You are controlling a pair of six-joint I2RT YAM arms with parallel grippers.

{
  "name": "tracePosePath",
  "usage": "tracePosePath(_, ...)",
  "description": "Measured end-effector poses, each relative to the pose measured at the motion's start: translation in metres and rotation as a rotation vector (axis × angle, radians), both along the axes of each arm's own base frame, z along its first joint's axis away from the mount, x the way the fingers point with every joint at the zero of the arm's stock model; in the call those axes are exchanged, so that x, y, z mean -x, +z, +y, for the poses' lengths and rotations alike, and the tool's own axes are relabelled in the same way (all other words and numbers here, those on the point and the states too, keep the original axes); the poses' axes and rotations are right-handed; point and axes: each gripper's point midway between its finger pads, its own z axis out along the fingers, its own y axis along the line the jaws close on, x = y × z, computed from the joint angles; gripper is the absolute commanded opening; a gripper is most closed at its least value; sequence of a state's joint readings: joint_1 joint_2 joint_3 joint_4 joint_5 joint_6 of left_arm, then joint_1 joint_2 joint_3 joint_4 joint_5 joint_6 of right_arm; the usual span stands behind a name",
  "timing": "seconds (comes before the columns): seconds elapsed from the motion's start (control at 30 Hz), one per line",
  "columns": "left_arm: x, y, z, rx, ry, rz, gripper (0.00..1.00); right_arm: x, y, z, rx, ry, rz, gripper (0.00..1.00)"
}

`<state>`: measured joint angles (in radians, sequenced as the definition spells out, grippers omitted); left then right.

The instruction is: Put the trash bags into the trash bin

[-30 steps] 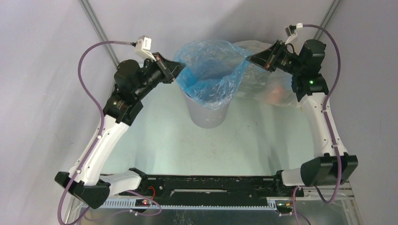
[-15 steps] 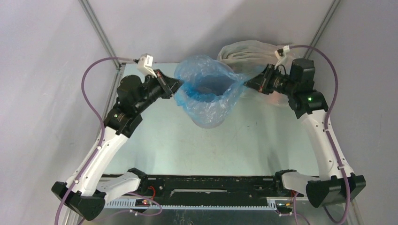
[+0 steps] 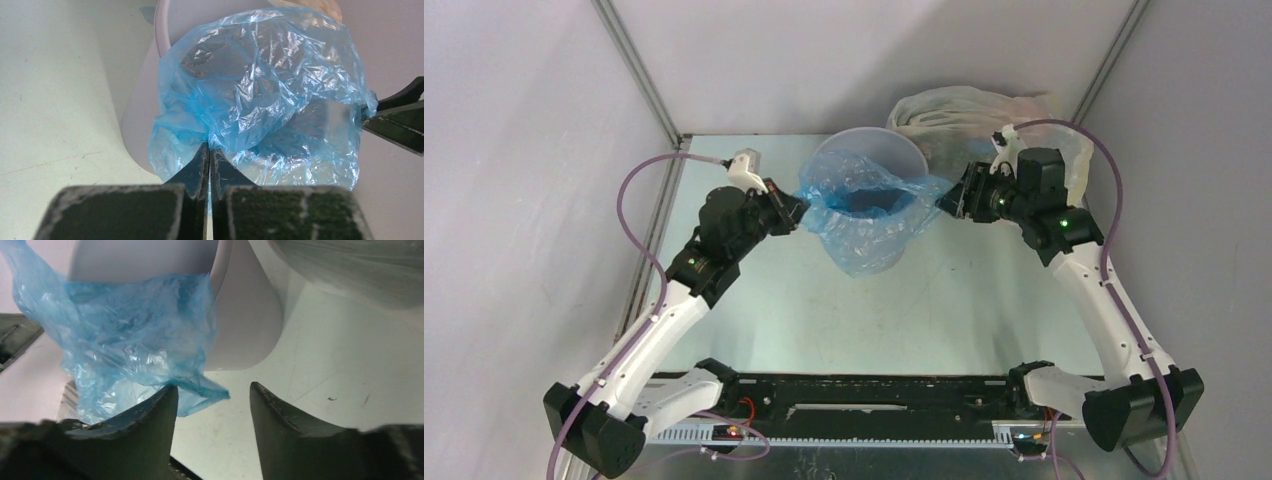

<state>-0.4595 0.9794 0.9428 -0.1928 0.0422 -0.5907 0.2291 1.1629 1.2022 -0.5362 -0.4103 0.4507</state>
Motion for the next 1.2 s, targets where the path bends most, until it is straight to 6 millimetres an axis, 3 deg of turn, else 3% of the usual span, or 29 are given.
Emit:
tracePosePath(0.13,-0.005,0.006,0.000,0.007,0.008,-0.035,0.00,0.004,-0.005,0.003,0.074,0.029,-0.078,0.89)
tracePosePath(0.23,-0.007,0.013,-0.001,0.016,0.007,-0.068,0.00,0.021,0.003,0.005,0.107,0.070,-0.182,0.93)
tracePosePath(0.4,-0.009,0.018,-0.001,0.016,0.007,-0.091,0.00,0.034,0.051,0.005,0.112,0.098,-0.414,0.95)
tracePosePath(0.5,-0.009,0.020,-0.001,0.017,0.008,-0.098,0.00,0.032,0.063,0.004,0.112,0.089,-0.472,0.93)
tracePosePath(0.6,-0.009,0.020,-0.001,0.011,0.007,-0.102,0.00,0.025,0.059,0.005,0.114,0.079,-0.458,0.87)
tracePosePath(0.77,-0.010,0.019,-0.001,0.010,0.007,-0.102,0.00,0.006,0.033,0.007,0.110,0.031,-0.342,0.84)
tracePosePath(0.83,-0.010,0.018,-0.001,0.007,0.006,-0.100,0.00,0.001,0.025,0.010,0.097,0.022,-0.303,0.77)
tracePosePath(0.9,-0.012,0.016,-0.001,0.000,0.007,-0.098,0.00,-0.003,0.020,0.013,0.080,0.015,-0.274,0.62)
tracePosePath(1.03,-0.015,0.013,-0.001,-0.006,0.014,-0.089,0.00,-0.012,0.011,0.021,0.027,0.005,-0.217,0.17)
tracePosePath(1.1,-0.017,0.010,0.000,-0.011,0.026,-0.084,0.00,-0.015,0.007,0.025,0.000,0.001,-0.202,0.01)
tracePosePath(1.2,-0.023,0.004,0.004,-0.021,0.048,-0.069,0.00,-0.015,-0.008,0.026,-0.032,-0.017,-0.165,0.00)
